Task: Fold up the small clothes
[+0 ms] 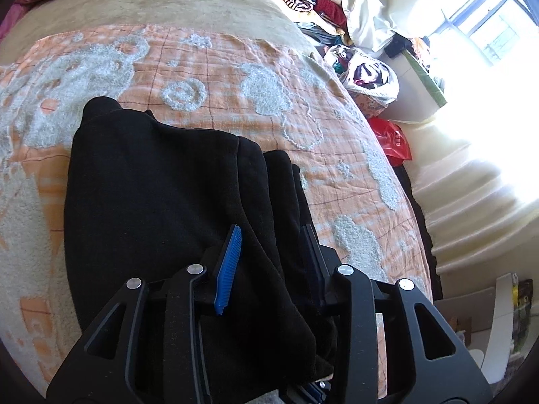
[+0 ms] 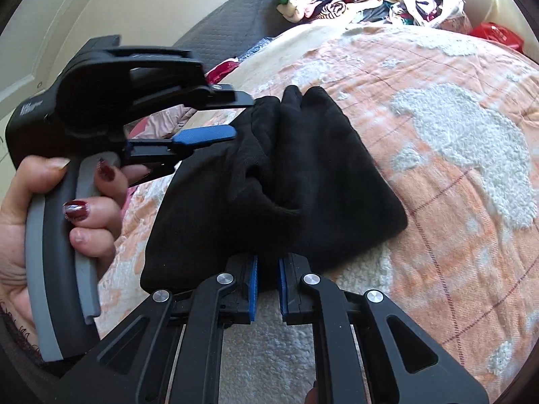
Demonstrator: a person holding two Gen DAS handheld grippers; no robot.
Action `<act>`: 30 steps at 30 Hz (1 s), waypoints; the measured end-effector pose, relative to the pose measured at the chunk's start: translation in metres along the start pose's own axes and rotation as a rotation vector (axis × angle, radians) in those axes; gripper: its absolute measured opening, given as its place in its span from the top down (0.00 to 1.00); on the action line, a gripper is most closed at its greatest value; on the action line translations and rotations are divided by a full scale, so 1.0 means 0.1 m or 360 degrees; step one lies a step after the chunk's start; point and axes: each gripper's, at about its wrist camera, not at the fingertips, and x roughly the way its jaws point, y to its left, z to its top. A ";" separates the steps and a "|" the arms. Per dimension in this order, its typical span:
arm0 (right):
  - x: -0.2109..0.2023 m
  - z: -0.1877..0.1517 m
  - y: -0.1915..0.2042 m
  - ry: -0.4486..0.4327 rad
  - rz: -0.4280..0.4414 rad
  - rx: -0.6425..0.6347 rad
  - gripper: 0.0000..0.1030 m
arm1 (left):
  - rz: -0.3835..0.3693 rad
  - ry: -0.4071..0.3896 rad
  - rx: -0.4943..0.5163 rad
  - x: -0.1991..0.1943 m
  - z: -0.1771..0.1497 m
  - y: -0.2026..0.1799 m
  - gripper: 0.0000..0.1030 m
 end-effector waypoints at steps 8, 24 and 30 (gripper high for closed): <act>0.11 0.37 -0.12 0.0237 0.0363 0.0229 0.46 | 0.0320 -0.0186 0.0117 -0.46 -0.19 0.47 0.66; 0.61 0.91 0.12 0.0378 0.0167 -0.0296 0.84 | 0.0423 -0.0199 0.0251 -0.40 -0.45 0.60 0.60; 0.50 1.03 0.19 0.0250 0.0057 -0.0510 0.86 | 0.0373 -0.0200 0.0241 -0.42 -0.46 0.52 0.58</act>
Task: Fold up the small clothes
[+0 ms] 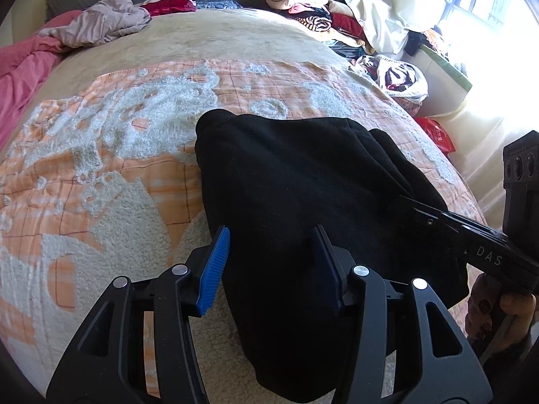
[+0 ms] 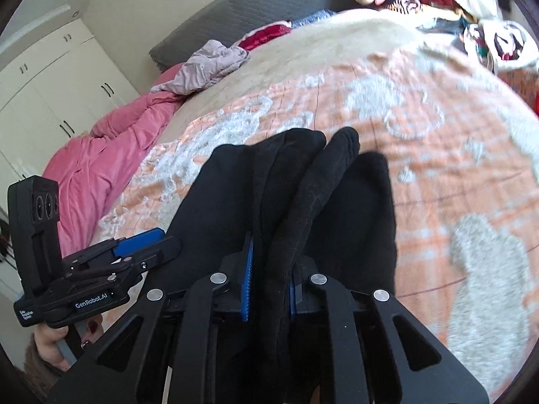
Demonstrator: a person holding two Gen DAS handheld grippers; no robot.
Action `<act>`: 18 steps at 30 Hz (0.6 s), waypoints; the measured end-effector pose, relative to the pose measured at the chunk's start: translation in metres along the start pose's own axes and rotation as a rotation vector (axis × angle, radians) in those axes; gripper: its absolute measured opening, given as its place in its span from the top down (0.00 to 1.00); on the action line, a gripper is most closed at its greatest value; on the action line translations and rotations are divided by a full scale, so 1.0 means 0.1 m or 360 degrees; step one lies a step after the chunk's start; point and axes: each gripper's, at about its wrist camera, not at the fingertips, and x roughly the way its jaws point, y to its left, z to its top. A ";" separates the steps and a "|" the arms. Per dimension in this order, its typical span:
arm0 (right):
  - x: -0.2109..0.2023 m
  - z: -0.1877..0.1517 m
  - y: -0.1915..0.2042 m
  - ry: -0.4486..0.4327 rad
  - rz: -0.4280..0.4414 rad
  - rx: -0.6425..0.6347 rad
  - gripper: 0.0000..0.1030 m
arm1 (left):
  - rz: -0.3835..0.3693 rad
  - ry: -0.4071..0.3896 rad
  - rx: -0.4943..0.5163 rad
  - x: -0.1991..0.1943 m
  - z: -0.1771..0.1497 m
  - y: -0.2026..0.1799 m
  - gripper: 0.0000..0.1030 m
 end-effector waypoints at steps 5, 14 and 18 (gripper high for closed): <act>0.17 -0.01 -0.19 0.0095 -0.0094 0.0058 0.86 | 0.0001 0.0028 0.0022 0.07 -0.03 -0.09 0.56; 0.15 -0.11 -0.36 0.0112 -0.0059 0.0191 0.75 | 0.0023 0.0022 0.0034 0.08 -0.15 -0.14 0.53; 0.00 -0.17 -0.33 0.0114 -0.0043 0.0198 0.54 | 0.0013 0.0016 0.0009 0.04 -0.19 -0.12 0.53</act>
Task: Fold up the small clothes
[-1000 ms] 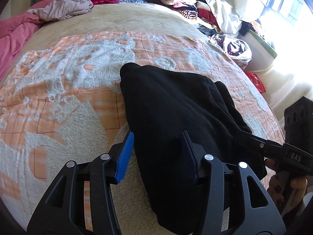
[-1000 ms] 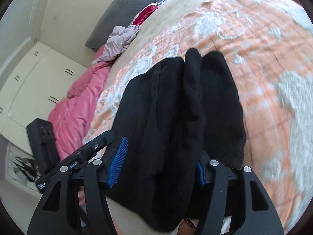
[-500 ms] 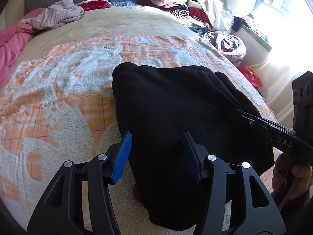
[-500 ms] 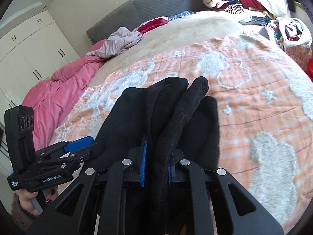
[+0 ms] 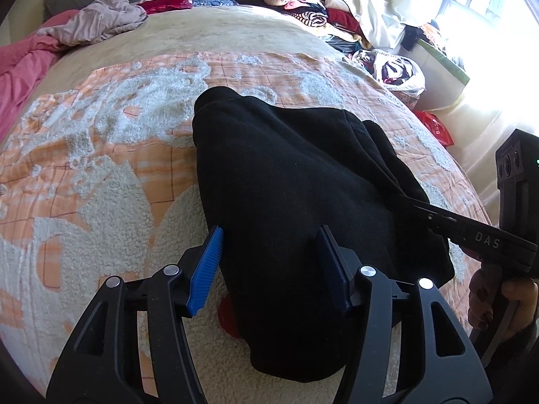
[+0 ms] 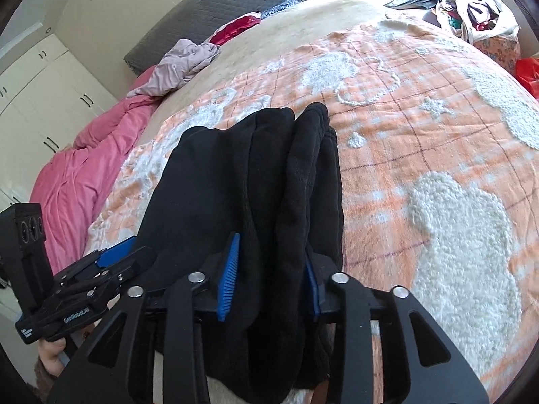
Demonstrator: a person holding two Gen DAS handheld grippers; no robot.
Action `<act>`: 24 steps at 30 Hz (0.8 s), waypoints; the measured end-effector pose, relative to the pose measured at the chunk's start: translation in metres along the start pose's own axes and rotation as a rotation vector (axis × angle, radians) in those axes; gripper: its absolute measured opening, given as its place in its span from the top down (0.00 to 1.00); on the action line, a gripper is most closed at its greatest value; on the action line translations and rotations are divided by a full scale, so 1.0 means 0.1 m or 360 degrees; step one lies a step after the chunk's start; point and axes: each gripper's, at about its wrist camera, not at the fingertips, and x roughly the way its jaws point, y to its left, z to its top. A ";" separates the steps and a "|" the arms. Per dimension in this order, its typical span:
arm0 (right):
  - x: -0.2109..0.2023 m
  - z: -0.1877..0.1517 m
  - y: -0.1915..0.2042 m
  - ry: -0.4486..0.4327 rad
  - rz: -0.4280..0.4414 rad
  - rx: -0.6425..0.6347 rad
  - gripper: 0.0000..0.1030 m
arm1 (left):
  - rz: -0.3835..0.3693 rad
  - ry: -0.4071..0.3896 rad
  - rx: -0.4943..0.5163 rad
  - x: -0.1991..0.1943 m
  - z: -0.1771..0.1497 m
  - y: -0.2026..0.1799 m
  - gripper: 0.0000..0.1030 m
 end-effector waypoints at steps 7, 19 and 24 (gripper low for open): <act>-0.19 -0.20 0.16 0.0011 -0.0043 -0.0147 0.81 | -0.0011 -0.0003 -0.0022 -0.08 -0.04 -0.03 0.53; -0.27 -0.38 0.14 -0.0071 -0.0312 -0.0199 0.53 | 0.0009 0.0005 -0.0001 -0.18 -0.16 -0.10 0.48; -0.53 -0.52 0.17 -0.0245 -0.0356 -0.0205 0.40 | 0.0004 -0.0025 -0.0023 -0.30 -0.20 -0.07 0.47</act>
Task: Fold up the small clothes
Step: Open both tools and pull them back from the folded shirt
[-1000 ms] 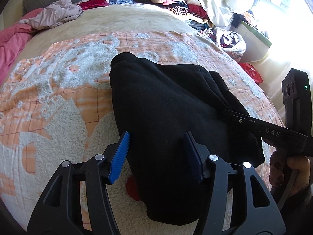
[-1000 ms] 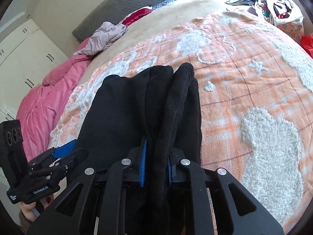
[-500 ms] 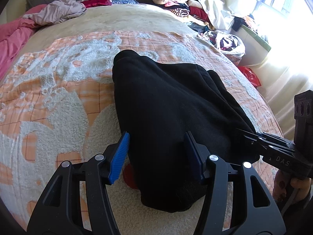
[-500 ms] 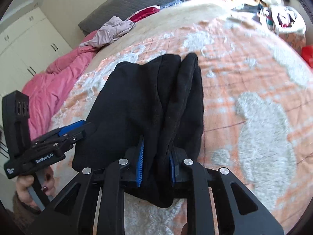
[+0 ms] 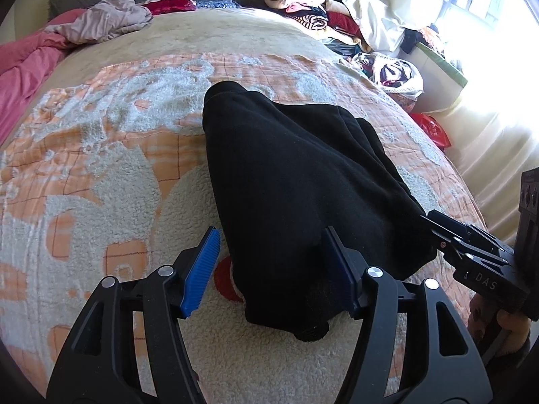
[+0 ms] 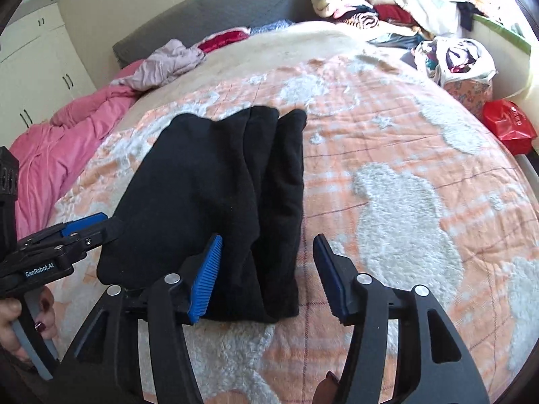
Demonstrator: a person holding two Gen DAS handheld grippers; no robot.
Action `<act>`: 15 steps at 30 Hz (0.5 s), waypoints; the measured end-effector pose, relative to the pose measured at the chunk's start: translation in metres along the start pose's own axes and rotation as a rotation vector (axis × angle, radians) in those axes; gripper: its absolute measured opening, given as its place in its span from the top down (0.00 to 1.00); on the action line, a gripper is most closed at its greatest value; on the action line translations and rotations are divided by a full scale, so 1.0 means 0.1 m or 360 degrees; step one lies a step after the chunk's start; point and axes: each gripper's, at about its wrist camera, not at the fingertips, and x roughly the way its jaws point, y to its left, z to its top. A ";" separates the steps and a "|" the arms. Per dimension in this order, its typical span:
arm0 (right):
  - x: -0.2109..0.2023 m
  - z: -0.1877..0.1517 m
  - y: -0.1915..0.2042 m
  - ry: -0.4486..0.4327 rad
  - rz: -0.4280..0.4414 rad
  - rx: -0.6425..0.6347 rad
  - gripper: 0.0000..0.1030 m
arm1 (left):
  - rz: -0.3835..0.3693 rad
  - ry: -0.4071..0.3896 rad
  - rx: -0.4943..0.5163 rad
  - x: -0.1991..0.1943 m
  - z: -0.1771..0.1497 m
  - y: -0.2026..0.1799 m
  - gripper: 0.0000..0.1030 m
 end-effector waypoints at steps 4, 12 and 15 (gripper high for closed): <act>-0.36 -0.12 0.02 -0.0203 -0.0054 -0.0018 0.18 | 0.0001 -0.0059 0.0009 -0.18 -0.06 0.00 0.42; -0.87 -0.36 0.16 -0.0473 -0.0095 -0.0068 0.04 | -0.0020 -0.0196 0.0033 -0.58 -0.23 -0.03 0.18; -0.98 -0.44 0.22 -0.0520 -0.0108 -0.0084 0.04 | -0.0053 -0.0240 0.0038 -0.73 -0.33 -0.06 0.10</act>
